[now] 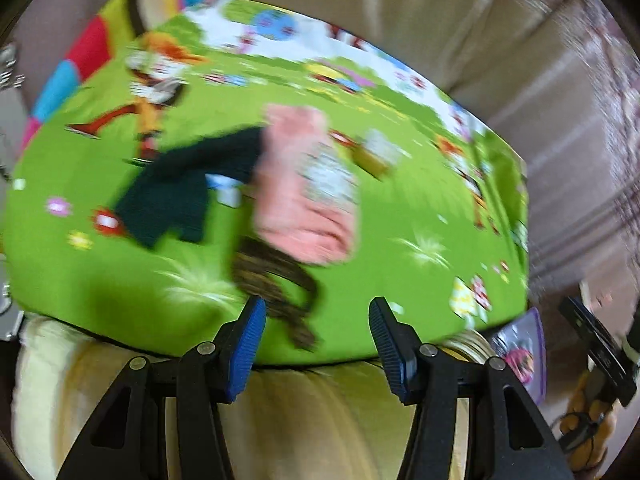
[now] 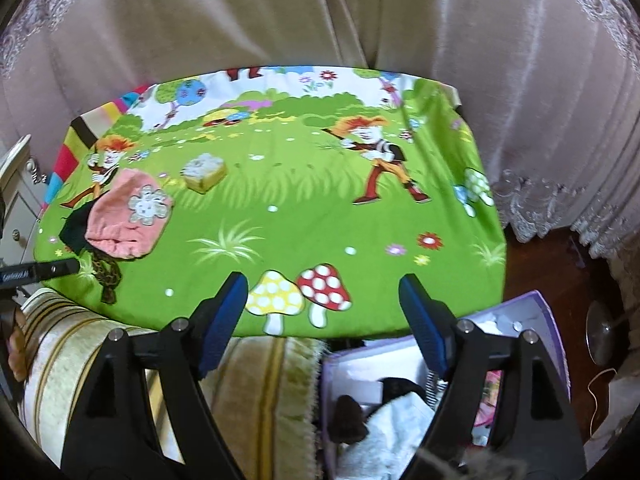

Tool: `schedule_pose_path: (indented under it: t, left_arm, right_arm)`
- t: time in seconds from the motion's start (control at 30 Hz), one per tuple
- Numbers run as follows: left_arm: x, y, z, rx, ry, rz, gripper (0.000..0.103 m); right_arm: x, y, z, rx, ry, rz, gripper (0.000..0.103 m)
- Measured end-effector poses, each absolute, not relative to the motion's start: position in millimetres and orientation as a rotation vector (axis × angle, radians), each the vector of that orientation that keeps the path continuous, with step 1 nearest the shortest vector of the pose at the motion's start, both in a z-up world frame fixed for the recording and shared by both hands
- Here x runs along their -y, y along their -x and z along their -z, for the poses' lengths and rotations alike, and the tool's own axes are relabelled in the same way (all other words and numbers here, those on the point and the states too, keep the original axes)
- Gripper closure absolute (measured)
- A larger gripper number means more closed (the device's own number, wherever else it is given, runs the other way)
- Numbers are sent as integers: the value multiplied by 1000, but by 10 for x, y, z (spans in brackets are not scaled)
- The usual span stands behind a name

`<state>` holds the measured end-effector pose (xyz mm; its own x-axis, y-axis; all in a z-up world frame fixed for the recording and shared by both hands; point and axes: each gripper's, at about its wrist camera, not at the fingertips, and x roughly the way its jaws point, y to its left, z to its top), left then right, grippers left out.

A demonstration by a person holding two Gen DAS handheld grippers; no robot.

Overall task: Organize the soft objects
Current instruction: 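Move both open tools back over the bed, then grasp the dark green knit glove with the left tool while the right tool grasps the leopard scarf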

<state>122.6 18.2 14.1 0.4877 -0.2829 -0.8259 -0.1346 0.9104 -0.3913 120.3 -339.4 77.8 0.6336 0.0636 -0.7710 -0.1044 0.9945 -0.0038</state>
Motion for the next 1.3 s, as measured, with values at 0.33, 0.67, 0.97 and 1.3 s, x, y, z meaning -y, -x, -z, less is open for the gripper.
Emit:
schedule_pose_path:
  t: [0.33, 0.67, 0.97, 1.3]
  left_arm:
    - [-717, -1707, -193, -1031, 265, -103, 31]
    - [-665, -2097, 71, -1083, 59, -97, 29]
    - [-710, -2079, 269, -1121, 86, -38, 90]
    - [-1221, -1704, 157, -1046, 475, -33, 95]
  right_arm:
    - [2852, -1370, -787, -895, 82, -215, 21]
    - [1832, -1426, -512, -994, 179, -460, 18]
    - [1153, -1408, -80, -1118, 289, -617, 18]
    - [809, -1593, 205, -1182, 292, -660, 18]
